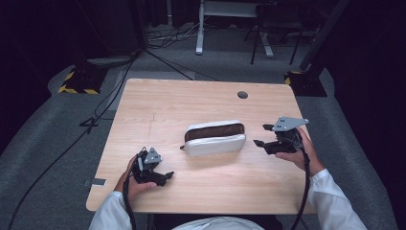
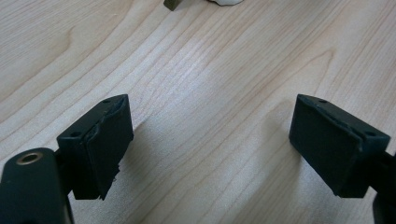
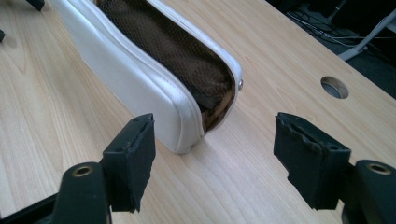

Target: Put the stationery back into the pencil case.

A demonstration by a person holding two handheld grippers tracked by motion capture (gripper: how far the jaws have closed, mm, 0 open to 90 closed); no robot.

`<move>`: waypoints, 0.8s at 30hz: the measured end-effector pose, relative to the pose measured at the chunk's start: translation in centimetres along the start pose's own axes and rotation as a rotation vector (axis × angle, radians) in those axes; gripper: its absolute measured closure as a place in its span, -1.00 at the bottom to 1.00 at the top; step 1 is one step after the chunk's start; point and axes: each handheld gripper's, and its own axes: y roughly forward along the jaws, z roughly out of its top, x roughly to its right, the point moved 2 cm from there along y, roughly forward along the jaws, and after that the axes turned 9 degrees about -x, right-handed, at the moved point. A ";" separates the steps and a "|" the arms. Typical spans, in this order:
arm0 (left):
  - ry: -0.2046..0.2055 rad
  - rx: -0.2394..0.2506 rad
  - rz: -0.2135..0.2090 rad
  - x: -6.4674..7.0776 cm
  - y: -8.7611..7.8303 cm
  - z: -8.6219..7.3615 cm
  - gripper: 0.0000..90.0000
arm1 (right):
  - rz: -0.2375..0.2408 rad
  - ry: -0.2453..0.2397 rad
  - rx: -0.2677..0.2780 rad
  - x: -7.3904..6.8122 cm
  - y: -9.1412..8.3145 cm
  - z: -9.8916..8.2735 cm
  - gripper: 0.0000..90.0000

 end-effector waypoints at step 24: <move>-0.001 0.000 0.000 0.0 0.0 0.0 -0.69 | -0.068 0.041 -0.095 -0.4 0.1 -6.3 -0.35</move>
